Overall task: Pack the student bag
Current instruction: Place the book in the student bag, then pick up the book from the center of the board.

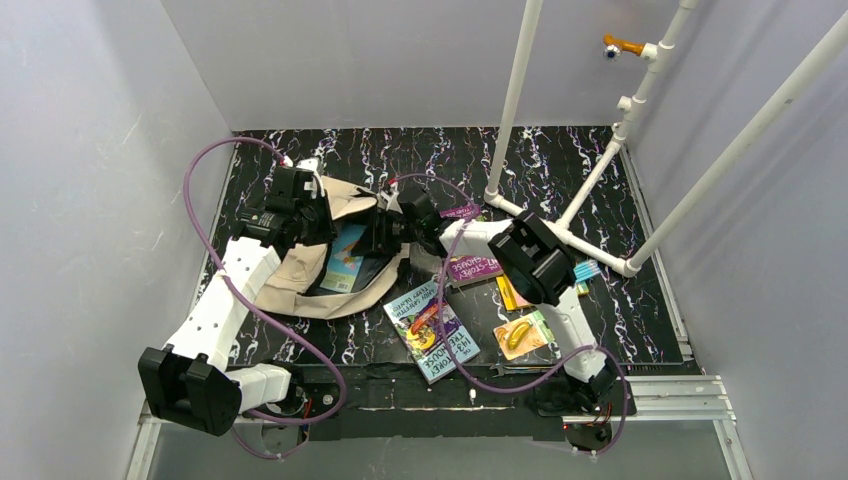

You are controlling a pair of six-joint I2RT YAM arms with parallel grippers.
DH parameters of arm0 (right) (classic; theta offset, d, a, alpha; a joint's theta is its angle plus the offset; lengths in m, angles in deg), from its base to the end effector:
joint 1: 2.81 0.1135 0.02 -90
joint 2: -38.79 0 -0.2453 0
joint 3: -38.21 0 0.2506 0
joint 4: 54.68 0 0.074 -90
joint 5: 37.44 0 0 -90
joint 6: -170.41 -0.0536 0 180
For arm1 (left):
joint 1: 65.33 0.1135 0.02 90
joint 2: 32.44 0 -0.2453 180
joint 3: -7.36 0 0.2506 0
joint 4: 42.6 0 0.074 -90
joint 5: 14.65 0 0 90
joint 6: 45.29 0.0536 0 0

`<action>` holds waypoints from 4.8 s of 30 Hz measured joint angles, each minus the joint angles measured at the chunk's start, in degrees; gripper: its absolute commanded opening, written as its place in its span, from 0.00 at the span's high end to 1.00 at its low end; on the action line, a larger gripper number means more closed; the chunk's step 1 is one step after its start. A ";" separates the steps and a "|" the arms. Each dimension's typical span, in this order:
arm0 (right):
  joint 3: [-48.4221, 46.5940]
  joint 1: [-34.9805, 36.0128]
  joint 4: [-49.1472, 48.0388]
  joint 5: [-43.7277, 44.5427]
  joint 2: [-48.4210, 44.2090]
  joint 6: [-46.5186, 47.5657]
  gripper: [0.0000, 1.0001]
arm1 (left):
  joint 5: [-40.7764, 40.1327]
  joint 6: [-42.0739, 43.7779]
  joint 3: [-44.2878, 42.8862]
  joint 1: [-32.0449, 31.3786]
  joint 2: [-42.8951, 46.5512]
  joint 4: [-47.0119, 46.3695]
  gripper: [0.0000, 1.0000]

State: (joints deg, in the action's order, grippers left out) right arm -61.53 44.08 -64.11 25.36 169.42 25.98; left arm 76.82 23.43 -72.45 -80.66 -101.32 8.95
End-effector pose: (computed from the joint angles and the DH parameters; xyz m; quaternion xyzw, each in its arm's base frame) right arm 0.3293 0.3876 0.1265 -0.0793 0.8102 0.5465 0.1967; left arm 0.2644 -0.0739 0.3068 -0.0418 0.9076 -0.1422 0.3929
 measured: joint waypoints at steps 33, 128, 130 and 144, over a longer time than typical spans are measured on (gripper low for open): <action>62.40 1.49 38.73 13.40 -76.98 -30.03 0.02 | 0.72 5.46 8.28 0.00 3.72 -6.27 1.00; 58.99 -5.14 27.32 26.86 -74.14 -25.62 0.99 | -35.32 51.74 38.10 -64.87 -14.69 -71.23 0.09; 58.99 -5.27 27.34 26.73 -74.29 -26.32 0.99 | -39.23 56.19 37.68 -65.05 -21.11 -78.58 0.30; 55.19 -7.17 29.90 22.86 -75.95 -23.78 0.02 | -55.98 70.95 32.06 -66.14 -33.62 -107.43 1.00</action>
State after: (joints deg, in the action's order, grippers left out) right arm -6.35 36.91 -34.21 48.23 93.46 2.20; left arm 20.85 94.38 -40.38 -146.80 -134.94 -98.48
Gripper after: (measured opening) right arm 0.912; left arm 0.206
